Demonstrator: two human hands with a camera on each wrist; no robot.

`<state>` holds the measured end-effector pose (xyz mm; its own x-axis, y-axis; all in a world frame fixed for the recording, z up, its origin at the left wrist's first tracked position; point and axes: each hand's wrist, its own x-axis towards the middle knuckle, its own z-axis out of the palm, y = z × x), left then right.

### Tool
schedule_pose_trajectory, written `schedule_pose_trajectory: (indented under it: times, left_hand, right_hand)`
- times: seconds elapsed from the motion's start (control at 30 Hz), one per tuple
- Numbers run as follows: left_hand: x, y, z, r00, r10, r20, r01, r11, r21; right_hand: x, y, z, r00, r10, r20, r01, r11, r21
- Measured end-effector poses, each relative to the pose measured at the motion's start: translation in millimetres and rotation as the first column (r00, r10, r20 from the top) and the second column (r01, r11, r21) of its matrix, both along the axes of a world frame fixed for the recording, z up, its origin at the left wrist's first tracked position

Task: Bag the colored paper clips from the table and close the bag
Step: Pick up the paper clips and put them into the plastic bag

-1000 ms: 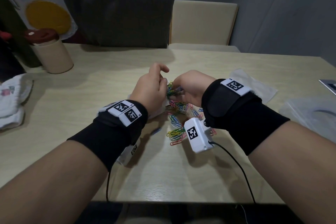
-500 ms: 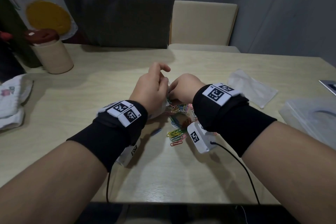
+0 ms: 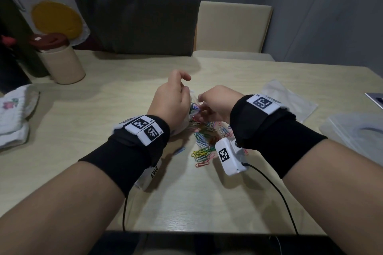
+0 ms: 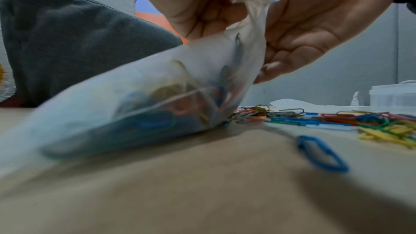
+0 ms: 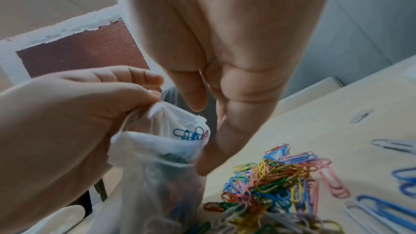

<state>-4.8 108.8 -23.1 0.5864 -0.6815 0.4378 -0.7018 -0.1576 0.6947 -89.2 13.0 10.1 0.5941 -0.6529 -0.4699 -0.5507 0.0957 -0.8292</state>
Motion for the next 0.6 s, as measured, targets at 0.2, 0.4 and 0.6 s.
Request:
schedule_pose_trajectory:
  times: [0.2,0.4,0.6]
  left_hand:
    - [0.8,-0.2,-0.5,1.0,0.029,0.008,-0.029,1.0,0.011]
    - [0.9,-1.6,-1.0,0.999,0.039,0.007,-0.039,0.998,0.044]
    - [4.5,2.6,6.6,0.983,0.177,0.046,-0.177,0.984,0.007]
  right_hand:
    - [2.3,-0.2,11.6,1.0,0.03,0.01,-0.029,0.998,-0.05]
    - [-1.0,6.7,17.7,0.974,0.225,-0.039,-0.225,0.919,-0.324]
    - [12.0,-6.2,11.4,0.978,0.155,-0.142,-0.206,0.845,-0.494]
